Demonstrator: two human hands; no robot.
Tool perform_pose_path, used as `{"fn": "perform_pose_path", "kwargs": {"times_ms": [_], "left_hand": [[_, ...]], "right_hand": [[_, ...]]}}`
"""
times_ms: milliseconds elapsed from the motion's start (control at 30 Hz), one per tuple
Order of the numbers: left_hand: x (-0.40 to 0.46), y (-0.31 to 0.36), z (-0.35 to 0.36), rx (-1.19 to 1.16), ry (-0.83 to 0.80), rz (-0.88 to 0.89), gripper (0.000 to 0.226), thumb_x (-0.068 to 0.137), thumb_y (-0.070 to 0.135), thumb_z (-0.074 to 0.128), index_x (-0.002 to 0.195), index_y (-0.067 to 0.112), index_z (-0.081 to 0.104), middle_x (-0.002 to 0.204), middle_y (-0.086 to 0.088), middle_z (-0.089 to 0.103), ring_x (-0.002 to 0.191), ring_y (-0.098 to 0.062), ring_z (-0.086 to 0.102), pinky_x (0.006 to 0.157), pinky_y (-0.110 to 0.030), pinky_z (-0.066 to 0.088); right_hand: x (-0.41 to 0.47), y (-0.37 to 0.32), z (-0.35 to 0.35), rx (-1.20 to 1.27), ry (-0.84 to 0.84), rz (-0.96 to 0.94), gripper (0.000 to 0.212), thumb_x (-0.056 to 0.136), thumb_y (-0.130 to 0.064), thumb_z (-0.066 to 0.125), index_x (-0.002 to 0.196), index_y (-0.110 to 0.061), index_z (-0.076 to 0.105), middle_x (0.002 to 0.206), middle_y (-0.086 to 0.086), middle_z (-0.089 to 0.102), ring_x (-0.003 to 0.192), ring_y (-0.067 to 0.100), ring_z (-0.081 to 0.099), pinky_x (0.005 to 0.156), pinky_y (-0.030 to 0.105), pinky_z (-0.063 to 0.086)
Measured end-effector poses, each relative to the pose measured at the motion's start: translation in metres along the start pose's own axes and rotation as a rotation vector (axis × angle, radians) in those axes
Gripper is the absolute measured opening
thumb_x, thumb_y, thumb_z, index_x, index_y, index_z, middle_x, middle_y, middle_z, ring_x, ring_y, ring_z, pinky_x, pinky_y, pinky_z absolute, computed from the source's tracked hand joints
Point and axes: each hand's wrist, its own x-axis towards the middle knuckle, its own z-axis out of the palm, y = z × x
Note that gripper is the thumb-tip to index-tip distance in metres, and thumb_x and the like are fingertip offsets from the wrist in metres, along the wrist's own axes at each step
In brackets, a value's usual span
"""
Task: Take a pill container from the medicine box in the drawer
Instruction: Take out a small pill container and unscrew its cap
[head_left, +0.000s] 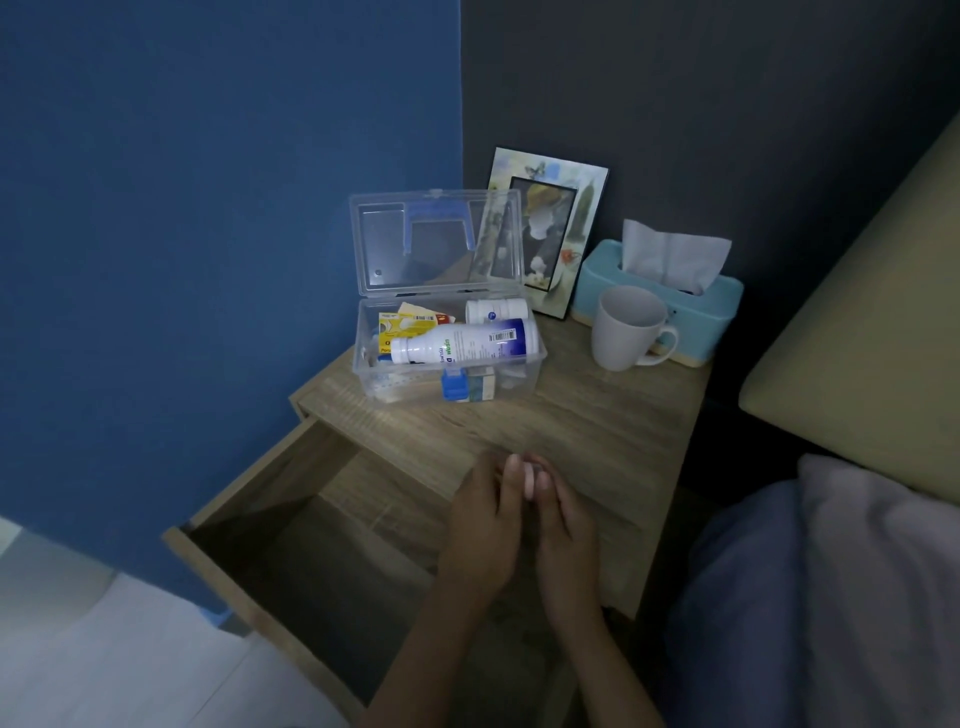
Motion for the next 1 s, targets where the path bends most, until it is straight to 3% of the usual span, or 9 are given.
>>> {"fn": "perform_pose_path", "kwargs": {"times_ms": [100,167,267,333,433,667,867,1000], "left_hand": [[0.0001,0.0024,0.0,-0.022,-0.041,0.017,0.023,0.098,0.034,0.042,0.085,0.019,0.054,0.077,0.003,0.062,0.071,-0.008,0.059,0.066,-0.025,0.046],[0.0025,-0.0004,-0.0007,0.023,-0.033,0.021,0.028,0.099,0.032,0.04,0.083,0.014,0.054,0.071,0.004,0.059,0.066,-0.01,0.056,0.063,-0.029,0.044],[0.0033,-0.0025,-0.0027,0.012,-0.028,0.001,0.035,0.098,0.04,0.036,0.085,0.017,0.059,0.072,0.005,0.06,0.065,-0.007,0.057,0.061,-0.026,0.045],[0.0017,-0.0007,-0.0024,-0.093,-0.007,-0.031,0.03,0.098,0.04,0.039,0.086,0.02,0.059,0.076,0.006,0.062,0.069,-0.004,0.058,0.065,-0.023,0.045],[0.0,0.0037,-0.0027,-0.28,-0.023,-0.002,0.013,0.096,0.023,0.051,0.09,0.024,0.062,0.082,0.012,0.066,0.079,0.0,0.061,0.075,-0.015,0.047],[0.005,-0.0013,-0.0018,-0.158,-0.035,-0.031,0.022,0.096,0.031,0.049,0.085,0.02,0.063,0.073,0.007,0.065,0.067,0.003,0.059,0.062,-0.009,0.044],[0.0038,0.0005,-0.0005,-0.195,0.004,0.022,0.015,0.094,0.019,0.056,0.097,0.029,0.066,0.09,0.011,0.07,0.086,0.001,0.066,0.078,-0.011,0.048],[0.0067,0.0016,-0.0038,-0.285,-0.054,-0.047,0.015,0.092,0.015,0.058,0.099,0.023,0.07,0.09,0.011,0.071,0.084,0.006,0.065,0.077,-0.009,0.049]], "right_hand": [[0.0,-0.0026,0.0017,0.018,0.007,0.002,0.031,0.099,-0.019,0.044,0.126,-0.017,0.059,0.121,-0.005,0.065,0.111,-0.005,0.059,0.092,0.003,0.042],[-0.0023,-0.0028,0.0048,-0.003,-0.007,-0.007,0.03,0.099,-0.018,0.045,0.125,-0.019,0.059,0.121,-0.008,0.065,0.108,-0.013,0.058,0.091,0.001,0.041],[-0.0033,-0.0015,0.0053,0.003,-0.013,-0.011,0.032,0.098,-0.017,0.045,0.127,-0.013,0.06,0.123,-0.004,0.065,0.111,-0.008,0.058,0.089,0.0,0.041],[-0.0017,-0.0016,0.0034,0.025,-0.001,-0.006,0.033,0.098,-0.018,0.045,0.127,-0.012,0.06,0.124,-0.002,0.065,0.114,0.0,0.059,0.092,0.004,0.043],[-0.0001,-0.0048,0.0026,0.048,0.026,-0.011,0.033,0.098,-0.019,0.044,0.126,-0.011,0.061,0.122,0.001,0.067,0.114,0.007,0.061,0.097,0.014,0.045],[0.001,-0.002,0.0044,0.019,0.023,-0.02,0.034,0.098,-0.015,0.046,0.128,-0.009,0.059,0.124,0.001,0.065,0.112,0.001,0.059,0.087,-0.001,0.041],[0.0026,-0.0003,0.0027,0.005,0.012,-0.016,0.032,0.098,-0.017,0.045,0.126,-0.014,0.061,0.122,-0.001,0.066,0.112,0.003,0.06,0.092,0.005,0.044],[0.0056,-0.0009,-0.0001,0.021,0.032,-0.017,0.029,0.098,-0.017,0.046,0.122,-0.017,0.063,0.117,-0.002,0.068,0.111,0.005,0.061,0.091,0.005,0.045]]}}
